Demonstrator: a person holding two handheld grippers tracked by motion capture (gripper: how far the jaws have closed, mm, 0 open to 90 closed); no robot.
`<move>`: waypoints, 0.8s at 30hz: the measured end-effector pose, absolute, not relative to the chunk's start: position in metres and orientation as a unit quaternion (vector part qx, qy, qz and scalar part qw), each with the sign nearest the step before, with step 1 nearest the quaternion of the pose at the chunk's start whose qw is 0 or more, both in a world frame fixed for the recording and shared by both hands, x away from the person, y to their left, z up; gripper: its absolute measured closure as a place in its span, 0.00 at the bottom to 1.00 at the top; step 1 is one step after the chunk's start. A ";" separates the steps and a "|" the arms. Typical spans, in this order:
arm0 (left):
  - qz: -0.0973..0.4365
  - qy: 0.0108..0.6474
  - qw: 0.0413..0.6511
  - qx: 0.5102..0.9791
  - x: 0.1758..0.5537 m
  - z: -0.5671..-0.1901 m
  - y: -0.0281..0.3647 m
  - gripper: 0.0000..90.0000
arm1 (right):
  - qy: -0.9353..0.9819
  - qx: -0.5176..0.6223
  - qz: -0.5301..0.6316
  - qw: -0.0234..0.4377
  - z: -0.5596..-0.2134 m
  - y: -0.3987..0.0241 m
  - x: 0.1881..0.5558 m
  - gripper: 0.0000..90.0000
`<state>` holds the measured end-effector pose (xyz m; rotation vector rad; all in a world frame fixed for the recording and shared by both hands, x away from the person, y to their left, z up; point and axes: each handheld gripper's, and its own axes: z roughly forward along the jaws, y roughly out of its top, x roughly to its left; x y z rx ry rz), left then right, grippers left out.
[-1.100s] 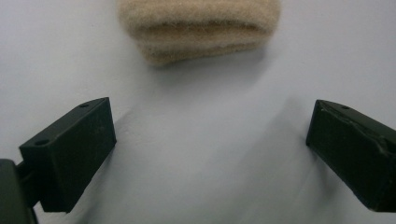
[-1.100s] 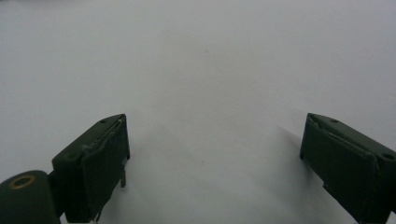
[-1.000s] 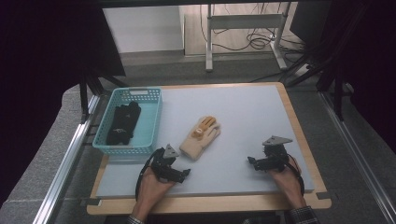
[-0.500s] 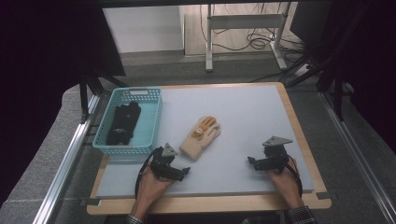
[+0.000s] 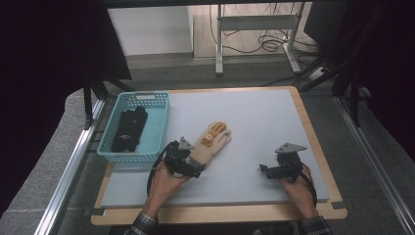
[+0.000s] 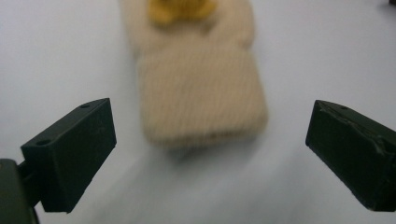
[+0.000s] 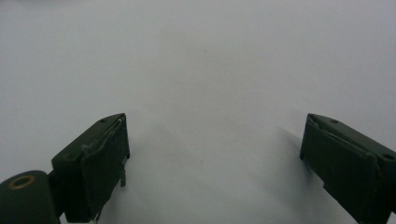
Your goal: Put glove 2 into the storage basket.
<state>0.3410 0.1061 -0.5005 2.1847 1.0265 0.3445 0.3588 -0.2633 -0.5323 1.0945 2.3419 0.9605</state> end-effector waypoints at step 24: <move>0.072 0.404 0.266 0.872 0.431 -0.516 0.050 0.02 | 0.833 0.390 0.342 0.189 -0.532 -0.264 0.359 0.09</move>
